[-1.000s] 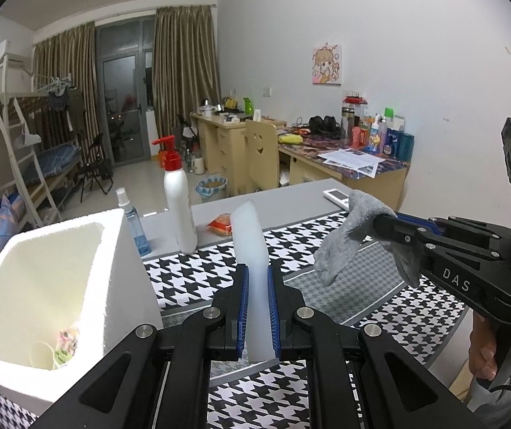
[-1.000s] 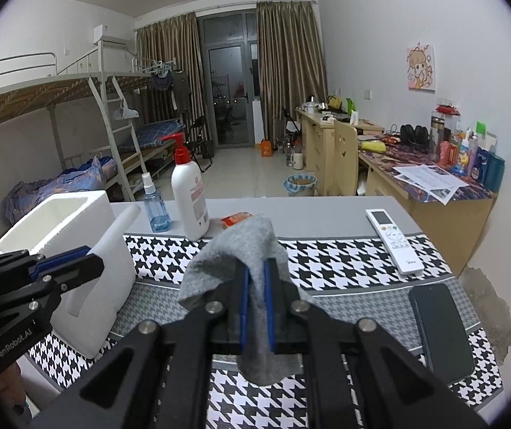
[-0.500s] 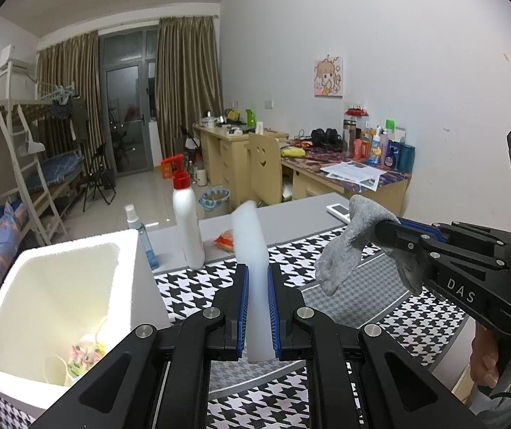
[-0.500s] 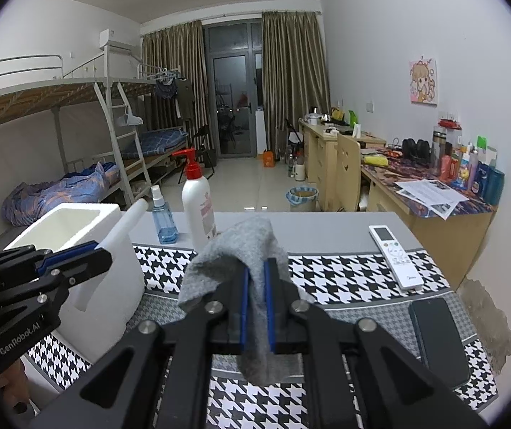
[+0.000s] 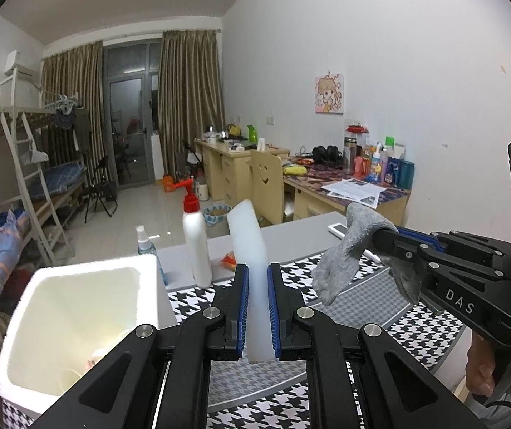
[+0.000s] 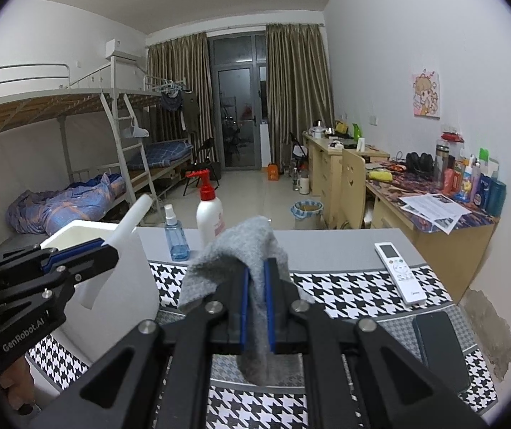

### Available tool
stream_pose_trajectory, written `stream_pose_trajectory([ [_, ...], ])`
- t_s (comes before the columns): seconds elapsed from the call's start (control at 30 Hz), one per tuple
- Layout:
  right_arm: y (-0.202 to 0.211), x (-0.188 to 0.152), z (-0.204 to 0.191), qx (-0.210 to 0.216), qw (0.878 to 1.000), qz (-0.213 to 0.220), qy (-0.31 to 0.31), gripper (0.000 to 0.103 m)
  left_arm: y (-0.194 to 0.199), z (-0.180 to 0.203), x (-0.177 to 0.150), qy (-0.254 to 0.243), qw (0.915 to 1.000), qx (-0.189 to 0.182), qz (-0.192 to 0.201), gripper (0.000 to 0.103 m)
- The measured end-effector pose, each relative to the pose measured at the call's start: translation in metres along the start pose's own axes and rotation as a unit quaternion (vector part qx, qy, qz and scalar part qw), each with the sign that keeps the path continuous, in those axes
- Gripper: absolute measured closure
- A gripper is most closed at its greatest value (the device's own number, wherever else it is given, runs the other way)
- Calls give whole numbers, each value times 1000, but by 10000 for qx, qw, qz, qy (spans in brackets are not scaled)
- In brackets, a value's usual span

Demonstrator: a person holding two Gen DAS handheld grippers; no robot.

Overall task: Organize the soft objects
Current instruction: 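Carry the foam stick and grey sock over the white foam box with both grippers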

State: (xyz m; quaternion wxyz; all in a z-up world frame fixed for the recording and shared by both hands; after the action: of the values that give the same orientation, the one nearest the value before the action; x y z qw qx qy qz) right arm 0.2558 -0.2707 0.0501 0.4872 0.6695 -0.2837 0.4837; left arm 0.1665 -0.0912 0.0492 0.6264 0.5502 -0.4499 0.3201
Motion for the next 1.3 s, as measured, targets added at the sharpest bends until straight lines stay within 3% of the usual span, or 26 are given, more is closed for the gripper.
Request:
stream_pose_trajectory([
  [0.6,0,12,-17,211,9996,151,143,92,12,-12,6,112,9997,174,160,91],
  [1.3,-7,24,-49,684,9969,277,257,92,29,-41,12,245,9970,654,323,91],
])
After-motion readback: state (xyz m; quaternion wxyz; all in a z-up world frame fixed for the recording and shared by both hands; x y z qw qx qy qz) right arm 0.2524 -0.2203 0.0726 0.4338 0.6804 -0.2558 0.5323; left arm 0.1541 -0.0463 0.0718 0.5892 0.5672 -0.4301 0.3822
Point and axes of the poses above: each gripper's, at about its wrist camera, not at the fingertips, and y roughly against the way its jaws point, z to its right, x to its top, the point moved 2 cm from there along -y, roughly the way its jaws point
